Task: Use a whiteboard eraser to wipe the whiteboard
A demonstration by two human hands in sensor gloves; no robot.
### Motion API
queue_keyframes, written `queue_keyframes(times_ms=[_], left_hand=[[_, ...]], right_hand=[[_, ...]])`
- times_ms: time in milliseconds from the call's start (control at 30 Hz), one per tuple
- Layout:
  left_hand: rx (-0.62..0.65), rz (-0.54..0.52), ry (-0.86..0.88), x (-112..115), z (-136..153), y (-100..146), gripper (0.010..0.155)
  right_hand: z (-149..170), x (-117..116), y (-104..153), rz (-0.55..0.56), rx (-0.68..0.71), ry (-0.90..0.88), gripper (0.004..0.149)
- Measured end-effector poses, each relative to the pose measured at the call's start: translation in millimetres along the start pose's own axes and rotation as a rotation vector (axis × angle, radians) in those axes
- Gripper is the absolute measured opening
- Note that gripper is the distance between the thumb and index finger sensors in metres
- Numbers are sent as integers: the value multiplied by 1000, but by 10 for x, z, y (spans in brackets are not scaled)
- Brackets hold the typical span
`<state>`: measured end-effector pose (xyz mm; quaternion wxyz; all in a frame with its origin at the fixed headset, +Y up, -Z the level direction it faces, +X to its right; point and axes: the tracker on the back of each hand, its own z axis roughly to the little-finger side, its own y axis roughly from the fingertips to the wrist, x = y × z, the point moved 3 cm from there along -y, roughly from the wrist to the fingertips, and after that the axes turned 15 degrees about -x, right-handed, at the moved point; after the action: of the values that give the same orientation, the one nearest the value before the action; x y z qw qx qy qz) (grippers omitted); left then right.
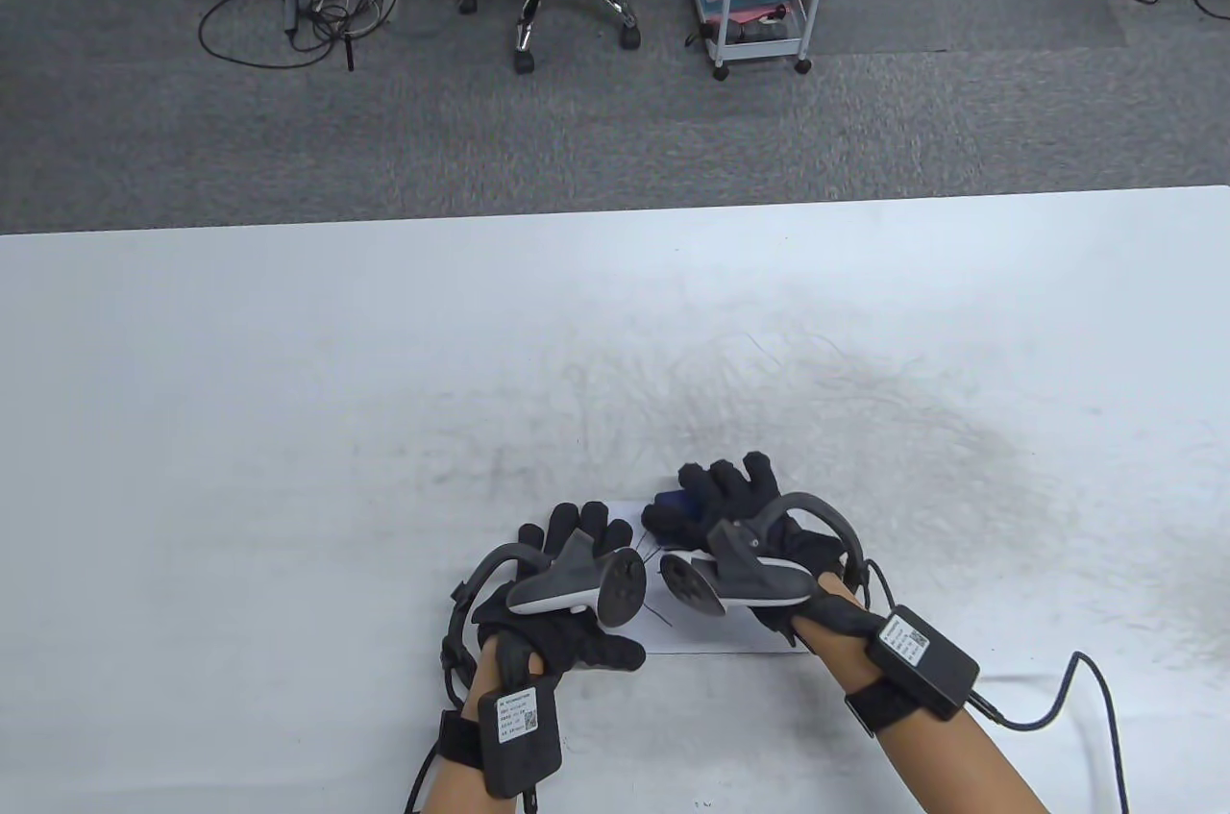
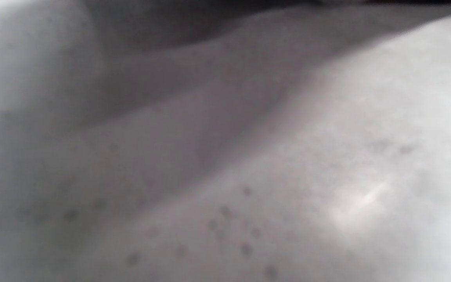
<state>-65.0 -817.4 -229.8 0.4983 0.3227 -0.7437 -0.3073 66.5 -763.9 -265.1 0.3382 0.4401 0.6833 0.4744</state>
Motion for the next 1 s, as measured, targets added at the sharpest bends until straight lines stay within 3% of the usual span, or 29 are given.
queue_keyframes(times_ms=[133, 300, 567, 667, 767, 867, 1000], left_hand=[[0, 1, 1, 0, 0, 0, 118], [-1, 0, 1, 1, 0, 1, 119], [-2, 1, 2, 3, 0, 0, 119], [-3, 0, 2, 2, 0, 0, 118], [-4, -4, 5, 2, 1, 2, 119], [-2, -5, 6, 1, 1, 1, 119], [-1, -1, 8, 3, 2, 1, 118]], right_hand=[[36, 8, -129, -65, -22, -50, 55], [-63, 10, 86, 66, 37, 88, 55], [-262, -65, 1024, 176, 268, 139, 57], [-276, -98, 1207, 190, 304, 150, 57], [-278, -97, 1217, 211, 311, 185, 57], [-268, -65, 1098, 140, 291, 156, 57], [-228, -24, 718, 86, 196, 98, 57]])
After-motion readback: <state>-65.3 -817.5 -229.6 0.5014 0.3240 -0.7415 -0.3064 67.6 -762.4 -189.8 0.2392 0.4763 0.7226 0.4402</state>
